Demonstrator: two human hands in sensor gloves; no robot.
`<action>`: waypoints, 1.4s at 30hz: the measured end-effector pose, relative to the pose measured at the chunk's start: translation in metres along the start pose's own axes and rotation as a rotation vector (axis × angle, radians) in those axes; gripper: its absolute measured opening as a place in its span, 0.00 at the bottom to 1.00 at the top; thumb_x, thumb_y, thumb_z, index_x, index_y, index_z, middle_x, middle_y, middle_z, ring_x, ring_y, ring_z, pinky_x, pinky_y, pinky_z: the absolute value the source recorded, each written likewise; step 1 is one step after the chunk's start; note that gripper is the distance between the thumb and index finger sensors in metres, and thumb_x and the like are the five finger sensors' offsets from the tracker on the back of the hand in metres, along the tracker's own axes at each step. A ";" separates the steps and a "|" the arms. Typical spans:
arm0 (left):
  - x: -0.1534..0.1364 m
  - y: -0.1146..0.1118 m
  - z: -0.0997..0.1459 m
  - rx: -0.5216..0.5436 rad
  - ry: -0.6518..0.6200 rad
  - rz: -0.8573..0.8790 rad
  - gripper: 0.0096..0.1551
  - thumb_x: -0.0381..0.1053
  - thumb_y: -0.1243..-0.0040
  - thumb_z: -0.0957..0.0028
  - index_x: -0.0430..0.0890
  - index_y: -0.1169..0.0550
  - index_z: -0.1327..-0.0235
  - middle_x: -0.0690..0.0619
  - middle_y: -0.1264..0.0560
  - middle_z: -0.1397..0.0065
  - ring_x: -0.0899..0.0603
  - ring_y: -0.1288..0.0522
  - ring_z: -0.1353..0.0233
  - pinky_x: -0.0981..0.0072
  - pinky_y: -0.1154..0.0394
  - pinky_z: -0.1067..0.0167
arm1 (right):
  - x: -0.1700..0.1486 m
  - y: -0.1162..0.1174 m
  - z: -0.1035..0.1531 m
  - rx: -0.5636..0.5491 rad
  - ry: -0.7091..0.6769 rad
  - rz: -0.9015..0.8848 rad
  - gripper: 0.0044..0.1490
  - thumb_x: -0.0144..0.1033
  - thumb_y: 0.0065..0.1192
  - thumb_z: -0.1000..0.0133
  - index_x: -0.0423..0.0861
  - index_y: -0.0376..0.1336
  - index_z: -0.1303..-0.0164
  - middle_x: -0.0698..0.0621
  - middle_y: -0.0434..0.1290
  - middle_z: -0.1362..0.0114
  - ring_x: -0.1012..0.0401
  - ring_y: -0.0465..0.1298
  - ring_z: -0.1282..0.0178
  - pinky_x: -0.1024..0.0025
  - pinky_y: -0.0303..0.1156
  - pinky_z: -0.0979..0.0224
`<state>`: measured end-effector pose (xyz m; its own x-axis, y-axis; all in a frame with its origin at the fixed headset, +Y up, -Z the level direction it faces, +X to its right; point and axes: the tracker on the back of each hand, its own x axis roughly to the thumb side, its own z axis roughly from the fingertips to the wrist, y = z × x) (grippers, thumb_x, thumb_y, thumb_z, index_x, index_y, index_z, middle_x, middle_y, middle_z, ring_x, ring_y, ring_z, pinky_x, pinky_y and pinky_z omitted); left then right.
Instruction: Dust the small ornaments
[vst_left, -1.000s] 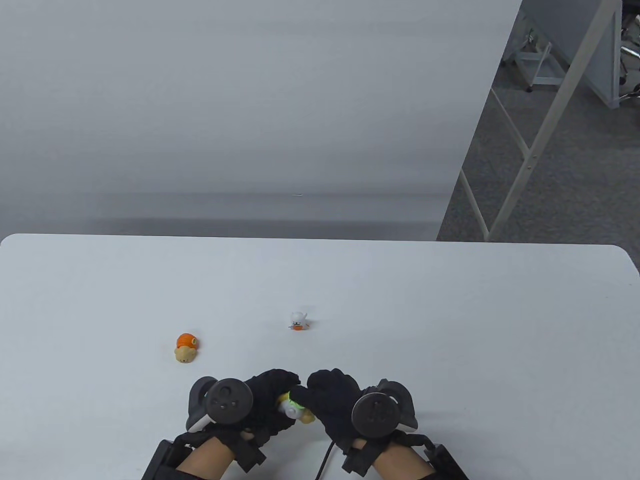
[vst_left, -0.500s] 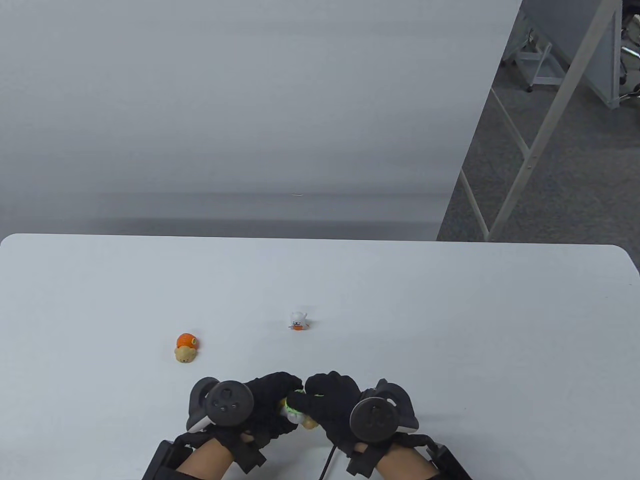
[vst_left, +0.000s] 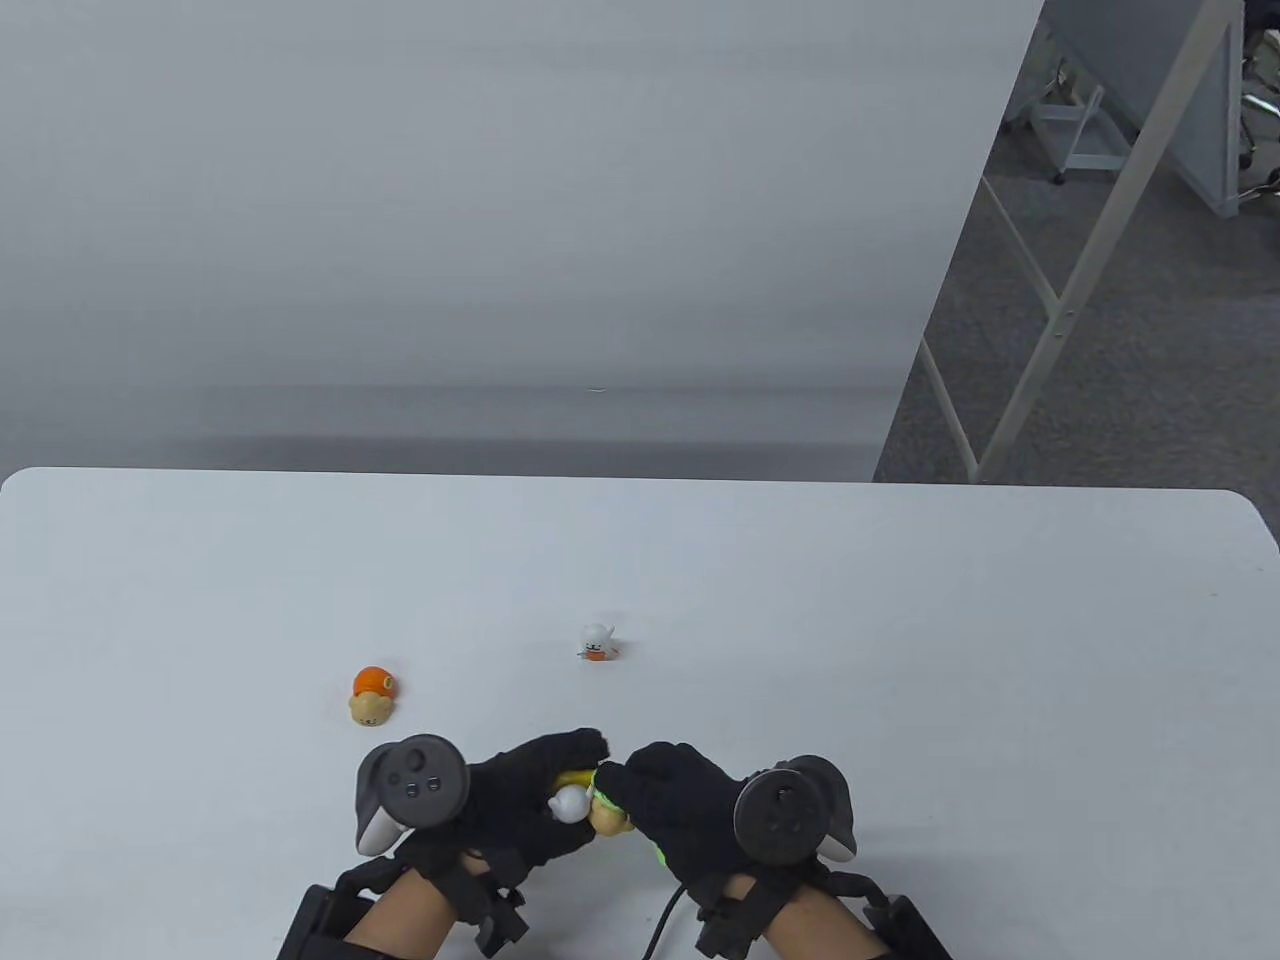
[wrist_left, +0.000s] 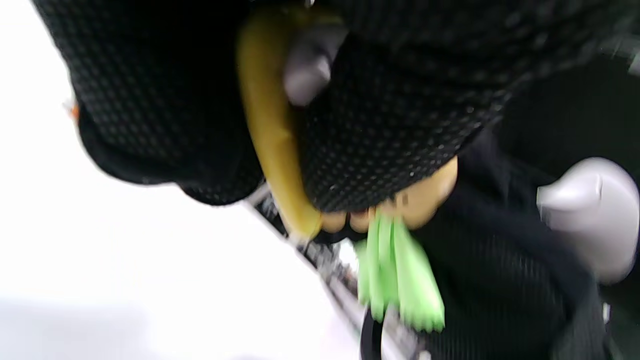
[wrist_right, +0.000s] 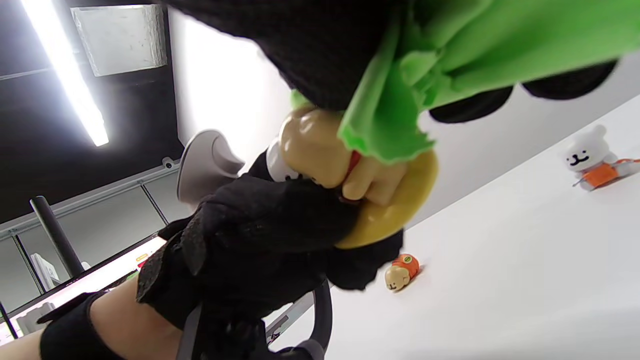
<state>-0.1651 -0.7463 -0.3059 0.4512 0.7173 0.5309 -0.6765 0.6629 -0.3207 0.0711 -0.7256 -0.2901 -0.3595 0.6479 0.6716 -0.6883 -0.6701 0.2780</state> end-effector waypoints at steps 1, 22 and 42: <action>-0.001 0.002 0.002 0.057 -0.003 -0.032 0.44 0.47 0.11 0.60 0.45 0.23 0.29 0.39 0.20 0.30 0.38 0.06 0.55 0.56 0.05 0.69 | -0.002 0.000 0.001 0.014 0.010 0.012 0.25 0.18 0.67 0.43 0.40 0.71 0.34 0.20 0.72 0.36 0.33 0.77 0.48 0.24 0.71 0.40; -0.005 0.012 0.004 0.138 -0.007 0.200 0.43 0.43 0.07 0.64 0.38 0.18 0.34 0.37 0.17 0.34 0.37 0.06 0.58 0.54 0.05 0.72 | -0.003 -0.009 0.001 0.008 0.005 -0.077 0.26 0.19 0.68 0.43 0.38 0.69 0.33 0.20 0.73 0.36 0.34 0.78 0.49 0.25 0.72 0.40; -0.013 -0.006 -0.003 0.023 0.216 0.009 0.39 0.54 0.17 0.51 0.42 0.21 0.29 0.32 0.26 0.37 0.39 0.12 0.55 0.50 0.10 0.65 | -0.008 0.000 0.000 -0.083 0.047 0.068 0.28 0.21 0.66 0.40 0.32 0.65 0.29 0.20 0.71 0.36 0.32 0.76 0.48 0.23 0.69 0.40</action>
<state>-0.1657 -0.7591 -0.3131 0.5580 0.7539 0.3469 -0.6927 0.6533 -0.3056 0.0741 -0.7303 -0.2957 -0.4347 0.6195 0.6536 -0.7102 -0.6821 0.1741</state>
